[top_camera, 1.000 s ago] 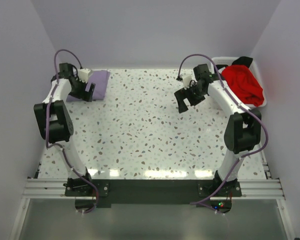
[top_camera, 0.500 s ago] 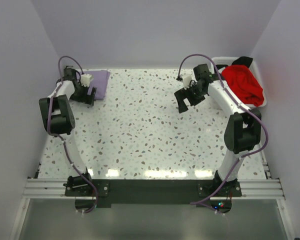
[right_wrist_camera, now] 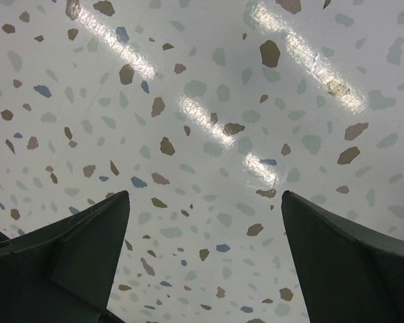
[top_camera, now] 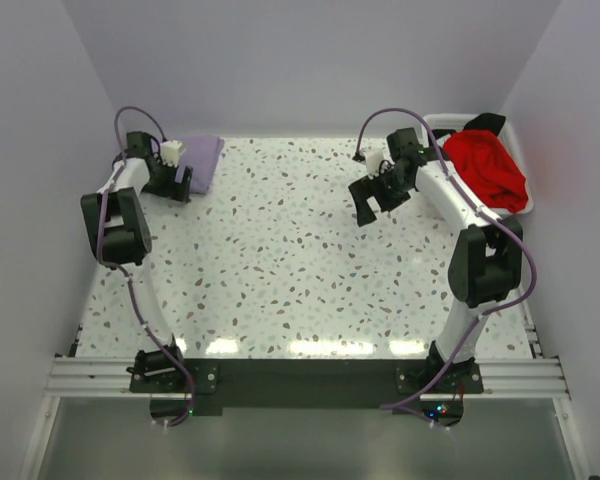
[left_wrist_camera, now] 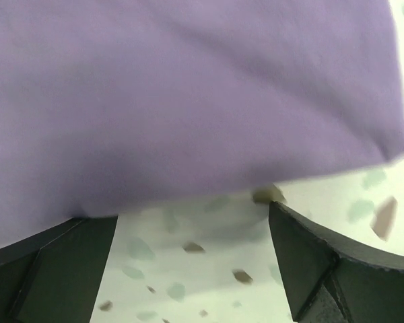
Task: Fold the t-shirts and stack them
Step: Reset both grippers
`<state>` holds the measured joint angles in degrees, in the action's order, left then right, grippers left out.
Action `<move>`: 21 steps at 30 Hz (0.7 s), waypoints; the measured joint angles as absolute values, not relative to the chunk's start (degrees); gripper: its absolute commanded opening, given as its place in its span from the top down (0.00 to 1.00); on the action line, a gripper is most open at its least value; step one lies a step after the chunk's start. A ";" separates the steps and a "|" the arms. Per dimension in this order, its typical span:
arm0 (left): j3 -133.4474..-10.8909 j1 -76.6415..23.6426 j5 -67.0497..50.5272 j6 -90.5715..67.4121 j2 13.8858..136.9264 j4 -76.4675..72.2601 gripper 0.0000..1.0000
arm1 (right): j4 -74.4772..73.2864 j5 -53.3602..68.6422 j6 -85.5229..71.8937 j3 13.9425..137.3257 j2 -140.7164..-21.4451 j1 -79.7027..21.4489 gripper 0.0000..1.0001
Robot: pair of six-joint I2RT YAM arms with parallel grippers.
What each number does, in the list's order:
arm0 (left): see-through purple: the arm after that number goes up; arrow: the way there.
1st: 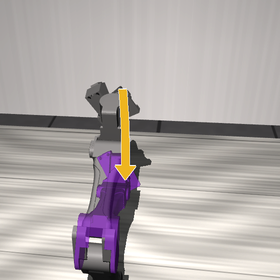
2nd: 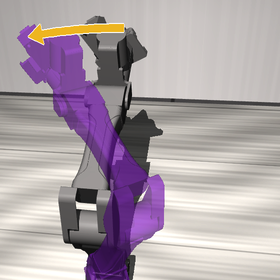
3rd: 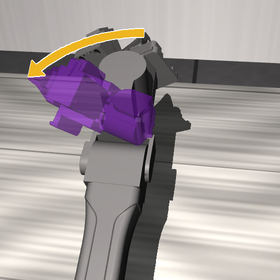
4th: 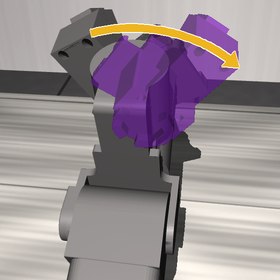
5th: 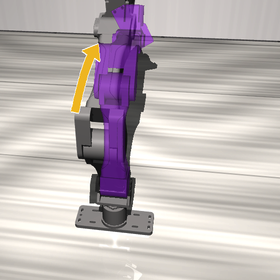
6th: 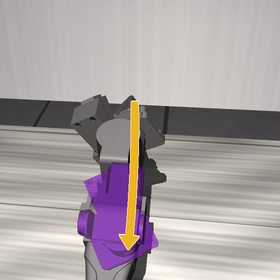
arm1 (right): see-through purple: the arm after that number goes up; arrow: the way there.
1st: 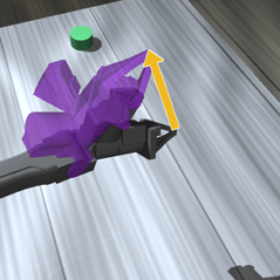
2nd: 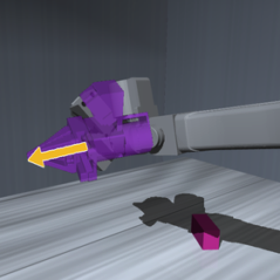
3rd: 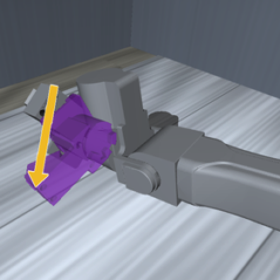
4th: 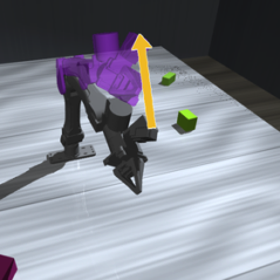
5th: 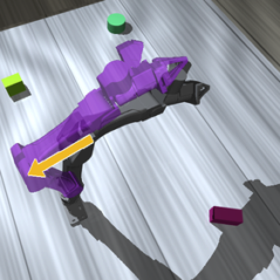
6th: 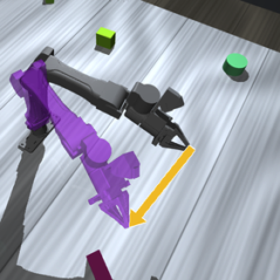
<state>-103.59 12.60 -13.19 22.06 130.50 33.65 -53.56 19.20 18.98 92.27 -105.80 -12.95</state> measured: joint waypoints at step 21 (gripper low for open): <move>-68.60 -0.38 -15.59 16.53 79.70 35.44 0.00 | -48.51 17.89 13.50 80.29 -86.56 -12.95 0.01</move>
<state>-68.60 -0.38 -15.59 16.53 79.70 35.44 -48.51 17.89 13.50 80.29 -86.56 -12.95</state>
